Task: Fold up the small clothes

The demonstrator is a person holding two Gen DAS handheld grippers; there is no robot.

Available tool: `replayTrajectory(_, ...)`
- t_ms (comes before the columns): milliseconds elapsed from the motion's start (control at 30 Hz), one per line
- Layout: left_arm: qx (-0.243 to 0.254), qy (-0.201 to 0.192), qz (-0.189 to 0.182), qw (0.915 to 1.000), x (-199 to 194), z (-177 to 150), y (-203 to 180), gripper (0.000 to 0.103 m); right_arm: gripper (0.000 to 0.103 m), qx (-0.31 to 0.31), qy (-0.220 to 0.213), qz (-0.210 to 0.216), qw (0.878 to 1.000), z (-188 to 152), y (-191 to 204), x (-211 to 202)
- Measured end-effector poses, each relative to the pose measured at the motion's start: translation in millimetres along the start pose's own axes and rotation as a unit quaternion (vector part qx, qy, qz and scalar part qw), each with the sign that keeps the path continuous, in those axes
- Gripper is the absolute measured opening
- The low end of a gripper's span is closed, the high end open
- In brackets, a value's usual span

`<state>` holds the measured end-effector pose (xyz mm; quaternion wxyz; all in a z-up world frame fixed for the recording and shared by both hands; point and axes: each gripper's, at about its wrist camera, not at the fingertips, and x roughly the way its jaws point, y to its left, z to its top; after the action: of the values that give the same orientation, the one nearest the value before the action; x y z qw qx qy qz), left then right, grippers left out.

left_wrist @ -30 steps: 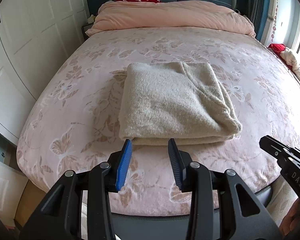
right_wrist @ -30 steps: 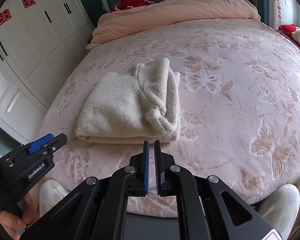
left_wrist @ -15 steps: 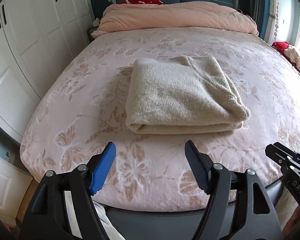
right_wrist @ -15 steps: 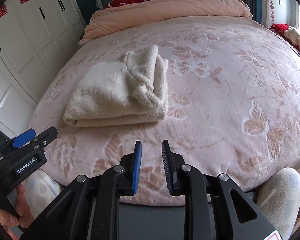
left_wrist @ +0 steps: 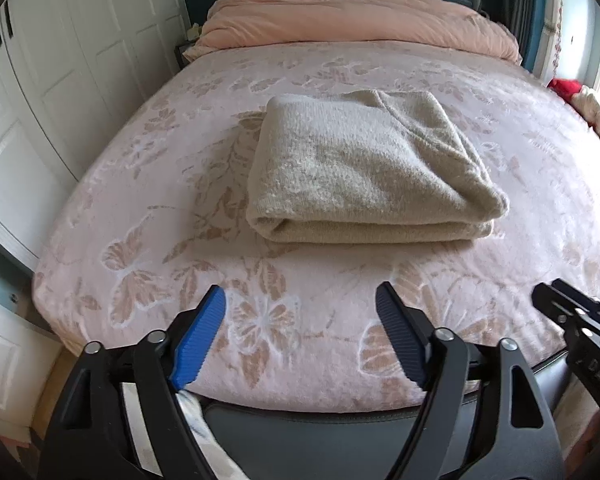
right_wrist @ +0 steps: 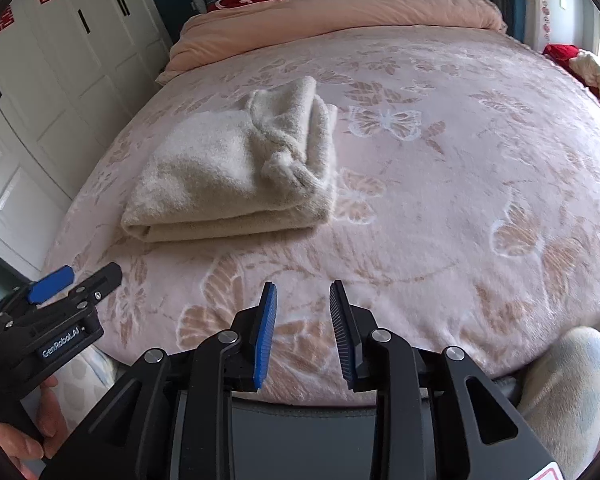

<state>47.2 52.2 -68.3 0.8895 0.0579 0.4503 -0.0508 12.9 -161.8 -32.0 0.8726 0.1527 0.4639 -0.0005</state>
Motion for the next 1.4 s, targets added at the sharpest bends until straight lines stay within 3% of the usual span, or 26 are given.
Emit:
replayTrajectory(33, -0.010, 0.000, -0.010, 0.9999, 0.9, 2.9, 4.1, 0.084, 0.041, 0.001, 0.002, 0.008, 1.000, 4.9, -1.2, 3.1)
replayTrajectory(67, -0.026, -0.001, -0.025, 0.9994, 2.8, 8.5, 11.3, 0.089, 0.055, 0.002, 0.005, 0.021, 1.000, 15.7, -3.3, 10.8)
replayTrajectory(100, -0.041, -0.002, -0.037, 0.9985, 5.6, 14.7, 18.5, 0.090, 0.060, 0.003, 0.003, 0.021, 1.000, 23.5, -5.1, 16.9)
replayTrajectory(200, -0.096, -0.002, -0.067, 0.9931, 27.7, 35.6, 46.5, 0.094, 0.063, 0.018, 0.013, 0.025, 0.999, 51.5, -12.8, 49.0)
replayTrajectory(267, -0.125, 0.026, -0.081, 0.9885, 55.5, 46.0, 61.5, 0.090, 0.063, 0.043, 0.041, 0.039, 0.997, 66.2, -17.0, 79.8)
replayTrajectory(300, -0.137, 0.037, -0.096, 0.9852, 69.3, 48.8, 66.3, 0.085, 0.060, 0.051, 0.052, 0.042, 0.996, 70.1, -17.7, 93.2)
replayTrajectory(333, -0.141, 0.060, -0.109, 0.9821, 87.2, 51.3, 68.9, 0.062, 0.050, 0.054, 0.060, 0.043, 0.996, 73.1, -18.1, 103.9)
replayTrajectory(367, -0.142, 0.080, -0.116, 0.9797, 99.0, 52.2, 69.0, 0.030, 0.024, 0.051, 0.062, 0.045, 0.996, 76.7, -15.0, 108.5)
replayTrajectory(400, -0.150, 0.098, -0.127, 0.9756, 108.3, 52.4, 70.0, 0.023, 0.020, 0.049, 0.051, 0.045, 0.996, 80.4, -11.7, 101.8)
replayTrajectory(467, -0.171, 0.084, -0.149, 0.9703, 102.0, 54.0, 74.8, 0.016, 0.018, 0.031, -0.004, 0.063, 0.997, 86.5, -2.3, 67.9)
replayTrajectory(533, -0.154, 0.065, -0.147, 0.9748, 89.1, 55.6, 73.1, 0.015, 0.017, 0.012, -0.033, 0.059, 0.998, 83.7, 0.3, 47.3)
replayTrajectory(567, -0.143, 0.065, -0.137, 0.9781, 87.5, 53.0, 71.0, 0.014, 0.016, 0.016, -0.021, 0.055, 0.998, 75.7, -6.1, 56.7)
replayTrajectory(633, -0.128, 0.089, -0.117, 0.9808, 103.1, 43.7, 65.5, 0.012, 0.017, 0.024, 0.054, 0.029, 0.998, 57.4, -19.8, 101.9)
replayTrajectory(667, -0.124, 0.113, -0.097, 0.9809, 119.0, 35.5, 62.7, 0.002, 0.017, 0.035, 0.053, 0.040, 0.997, 48.6, -27.2, 112.6)
replayTrajectory(700, -0.124, 0.129, -0.086, 0.9801, 130.9, 28.1, 63.1, 0.001, 0.018, 0.042, 0.038, 0.045, 0.997, 48.7, -29.2, 107.1)
replayTrajectory(800, -0.120, 0.106, -0.083, 0.9836, 119.3, 26.1, 62.8, 0.001, 0.029, 0.036, 0.024, 0.037, 0.998, 60.8, -18.1, 78.9)
replayTrajectory(867, -0.118, 0.086, -0.092, 0.9850, 100.2, 28.2, 62.0, 0.003, 0.035, 0.017, 0.008, 0.019, 1.000, 60.5, -13.7, 57.2)
replayTrajectory(933, -0.097, 0.056, -0.086, 0.9899, 74.1, 28.2, 54.6, 0.008, 0.057, 0.003, -0.011, -0.013, 1.000, 51.0, -12.7, 37.6)
replayTrajectory(967, -0.081, 0.048, -0.078, 0.9925, 63.7, 27.3, 48.3, 0.027, 0.067, 0.005, -0.019, -0.030, 0.999, 42.9, -12.7, 27.3)
replayTrajectory(1000, -0.061, 0.037, -0.064, 0.9954, 51.4, 24.9, 40.2, 0.044, 0.069, 0.008, -0.025, -0.040, 0.999, 36.2, -11.7, 20.1)
replayTrajectory(1033, -0.051, 0.021, -0.052, 0.9971, 40.8, 21.8, 34.8, 0.077, 0.070, 0.009, -0.029, -0.051, 0.998, 25.0, -10.4, 13.2)
replayTrajectory(1067, -0.046, -0.002, -0.042, 0.9981, 31.1, 18.7, 32.5, 0.096, 0.074, 0.010, -0.031, -0.060, 0.998, 18.3, -10.8, 9.0)
replayTrajectory(1133, -0.030, -0.043, -0.027, 0.9982, 9.3, 9.6, 19.4, 0.098, 0.075, 0.010, -0.035, -0.068, 0.997, 2.5, -12.0, 5.0)
replayTrajectory(1267, -0.016, -0.019, -0.036, 0.9991, 6.9, -0.8, -0.7, 0.098, 0.075, 0.001, -0.030, -0.083, 0.996, -20.6, -2.5, -2.2)
replayTrajectory(1400, -0.020, -0.022, -0.013, 0.9995, -0.7, -16.3, -3.4, 0.098, 0.080, -0.015, -0.044, -0.088, 0.995, -29.6, 6.8, -13.5)
